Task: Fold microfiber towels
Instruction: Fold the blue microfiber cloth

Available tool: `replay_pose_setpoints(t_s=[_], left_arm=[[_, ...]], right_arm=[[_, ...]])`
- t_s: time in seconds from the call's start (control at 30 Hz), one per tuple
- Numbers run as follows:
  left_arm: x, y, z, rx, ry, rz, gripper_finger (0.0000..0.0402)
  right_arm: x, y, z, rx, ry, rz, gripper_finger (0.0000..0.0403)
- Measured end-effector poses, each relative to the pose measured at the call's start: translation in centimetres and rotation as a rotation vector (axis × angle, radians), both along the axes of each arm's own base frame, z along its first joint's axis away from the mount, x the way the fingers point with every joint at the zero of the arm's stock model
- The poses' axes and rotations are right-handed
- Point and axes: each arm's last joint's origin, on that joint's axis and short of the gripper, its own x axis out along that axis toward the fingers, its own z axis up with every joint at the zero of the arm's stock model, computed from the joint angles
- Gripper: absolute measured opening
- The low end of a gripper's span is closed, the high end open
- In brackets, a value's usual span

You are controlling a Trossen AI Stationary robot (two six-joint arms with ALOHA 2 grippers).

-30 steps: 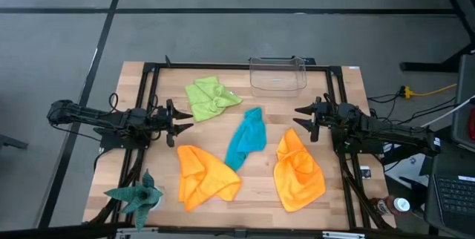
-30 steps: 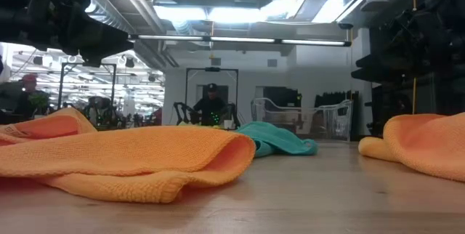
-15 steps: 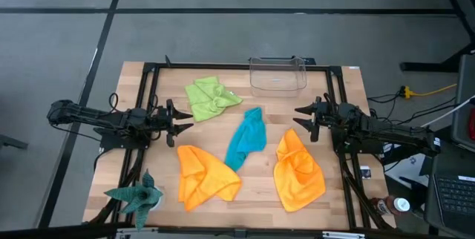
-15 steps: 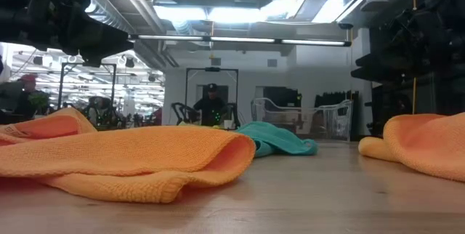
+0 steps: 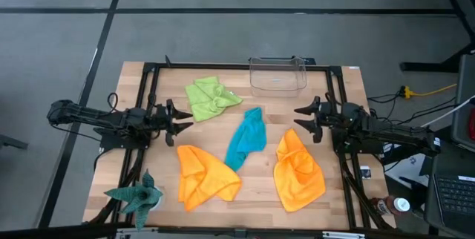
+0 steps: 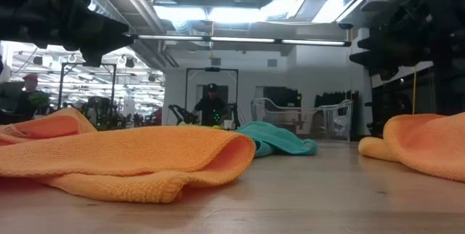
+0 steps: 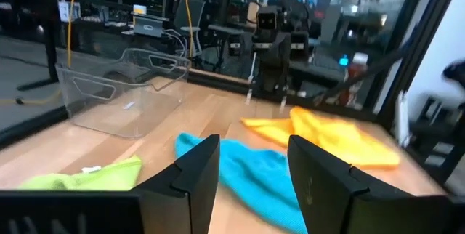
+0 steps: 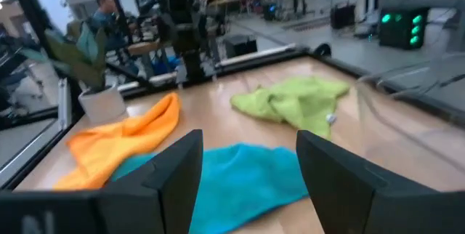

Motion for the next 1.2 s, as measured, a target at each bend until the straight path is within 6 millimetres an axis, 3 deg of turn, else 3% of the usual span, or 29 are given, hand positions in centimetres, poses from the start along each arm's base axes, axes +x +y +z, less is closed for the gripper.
replay_pose_setpoints(t_s=[0.43,0.67,0.83,1.13,1.2], left_arm=[[0.0,0.0,0.2,-0.02,-0.024,0.002,0.0157],[0.0,0.0,0.3,-0.033,-0.033,0.001,0.0157],[0.0,0.0,0.3,-0.035,-0.036,0.002,0.0157],[-0.1,0.0,1.0,0.041,-0.097,0.007,0.0157],[-0.1,0.0,1.0,0.04,-0.097,0.007,0.0157]], right_arm=[[0.0,0.0,1.9,0.013,-0.199,-0.011,0.0225],[0.3,-0.1,1.0,0.085,-0.118,-0.023,0.0225],[0.4,-0.5,0.9,0.095,-0.109,-0.129,0.0225],[1.0,-0.4,0.2,0.098,-0.023,-0.043,0.0225],[1.3,-0.3,0.8,0.079,-0.008,0.007,0.0225]])
